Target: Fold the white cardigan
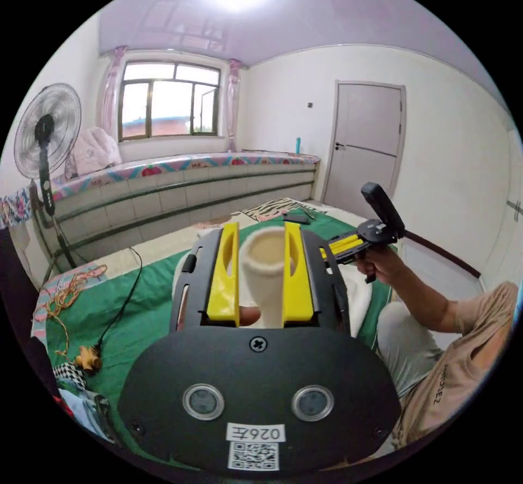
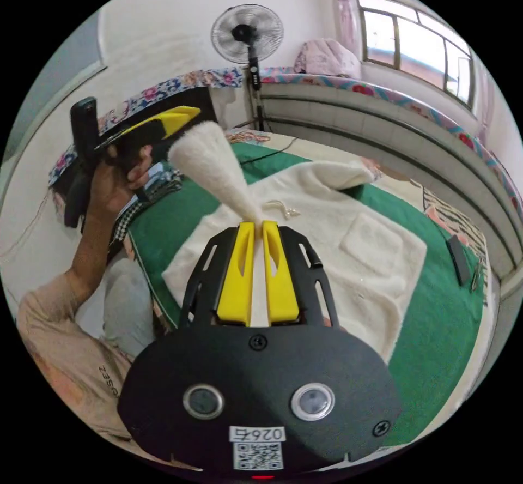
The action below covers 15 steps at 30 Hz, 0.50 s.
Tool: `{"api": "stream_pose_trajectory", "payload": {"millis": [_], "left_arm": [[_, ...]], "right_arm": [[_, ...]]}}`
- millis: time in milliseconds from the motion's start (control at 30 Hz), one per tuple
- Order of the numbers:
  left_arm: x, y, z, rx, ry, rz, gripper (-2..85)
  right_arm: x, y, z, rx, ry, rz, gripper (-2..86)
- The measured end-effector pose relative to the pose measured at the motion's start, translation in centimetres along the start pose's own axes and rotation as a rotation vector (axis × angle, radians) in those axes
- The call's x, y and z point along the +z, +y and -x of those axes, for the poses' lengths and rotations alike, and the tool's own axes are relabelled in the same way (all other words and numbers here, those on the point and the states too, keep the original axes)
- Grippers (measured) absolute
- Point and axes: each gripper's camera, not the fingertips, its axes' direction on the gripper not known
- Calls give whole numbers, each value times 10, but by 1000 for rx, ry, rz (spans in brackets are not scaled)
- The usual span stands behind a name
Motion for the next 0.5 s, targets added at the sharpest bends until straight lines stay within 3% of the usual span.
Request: {"api": "stream_pose_trajectory", "payload": {"millis": [133, 233, 267, 367, 500], "left_arm": [[52, 55, 23, -66, 63, 75, 156], [103, 95, 49, -176, 85, 274, 139], [122, 100, 59, -206, 136, 369, 130], [143, 98, 66, -217, 246, 404, 113], [163, 97, 54, -120, 210, 488, 123]], "right_arm": [[58, 4, -89, 215, -91, 11, 9], [85, -13, -153, 341, -294, 91, 11], [86, -22, -169, 346, -301, 79, 7], [87, -42, -196, 336, -218, 89, 6], [82, -62, -226, 338, -169, 56, 32]]}}
